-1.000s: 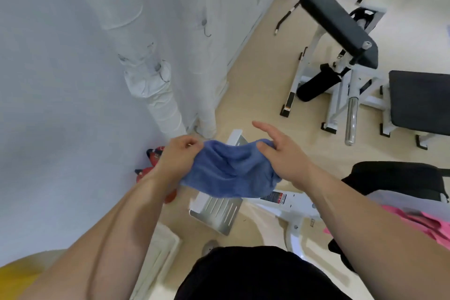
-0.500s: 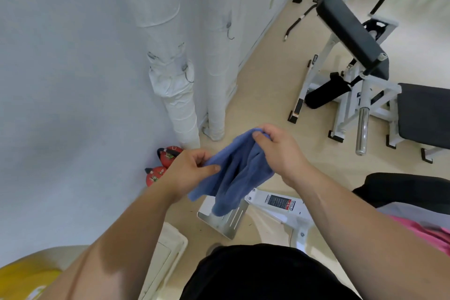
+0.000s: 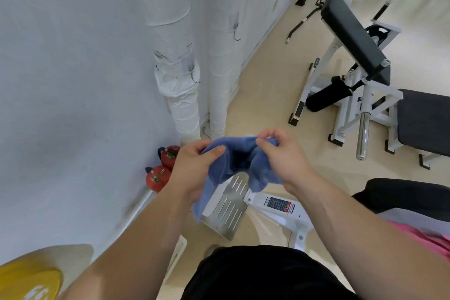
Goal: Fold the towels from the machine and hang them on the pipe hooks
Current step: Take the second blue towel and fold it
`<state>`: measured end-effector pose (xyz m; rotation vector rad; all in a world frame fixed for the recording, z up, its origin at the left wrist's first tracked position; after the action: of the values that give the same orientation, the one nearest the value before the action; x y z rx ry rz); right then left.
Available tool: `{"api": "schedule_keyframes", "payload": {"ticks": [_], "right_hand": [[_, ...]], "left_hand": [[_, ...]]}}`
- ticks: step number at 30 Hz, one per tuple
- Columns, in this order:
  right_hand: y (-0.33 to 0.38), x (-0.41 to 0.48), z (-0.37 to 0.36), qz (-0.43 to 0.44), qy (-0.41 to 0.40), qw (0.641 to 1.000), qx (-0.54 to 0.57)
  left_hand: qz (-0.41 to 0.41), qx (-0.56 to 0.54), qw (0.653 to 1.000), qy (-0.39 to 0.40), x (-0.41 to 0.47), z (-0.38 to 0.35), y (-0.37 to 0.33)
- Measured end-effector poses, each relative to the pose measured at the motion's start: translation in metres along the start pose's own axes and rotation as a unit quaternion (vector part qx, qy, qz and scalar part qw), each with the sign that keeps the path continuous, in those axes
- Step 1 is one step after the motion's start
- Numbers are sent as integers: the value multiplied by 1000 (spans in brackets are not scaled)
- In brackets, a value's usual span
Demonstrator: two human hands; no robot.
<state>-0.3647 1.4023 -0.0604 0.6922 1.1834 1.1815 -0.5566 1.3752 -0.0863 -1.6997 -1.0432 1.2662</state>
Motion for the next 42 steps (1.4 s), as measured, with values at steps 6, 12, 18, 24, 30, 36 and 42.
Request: {"api": "schedule_keyframes", "payload": {"ticks": [6, 12, 18, 24, 30, 36, 42], "right_hand": [[5, -20, -29, -39, 123, 953, 275], [-6, -22, -29, 32, 135, 982, 132], [3, -19, -31, 97, 138, 986, 9], [12, -22, -34, 121, 170, 975, -79], [11, -24, -34, 134, 143, 971, -135], [13, -24, -36, 131, 120, 978, -106], [7, -22, -37, 192, 98, 961, -171]], "left_hand": [[-23, 6, 999, -29, -1, -21, -4], [-2, -64, 998, -19, -11, -15, 9], [-9, -92, 996, -1, -23, -15, 11], [-17, -24, 999, 38, -32, -11, 2], [-29, 68, 997, 33, -39, -12, 0], [-81, 145, 985, 53, -44, -10, -6], [-78, 159, 984, 37, -42, -8, -3]]}}
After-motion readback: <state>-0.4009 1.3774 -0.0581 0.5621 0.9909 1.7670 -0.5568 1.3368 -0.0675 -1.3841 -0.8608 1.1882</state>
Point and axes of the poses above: each hand's wrist, its own x-axis towards the middle knuckle, its own z-axis out of the back of the hand, y = z × x, the point moved 1 cm from there along x, towards the middle knuckle, and after that the axes turned 12 degrees about y, right-handed, at the moved point
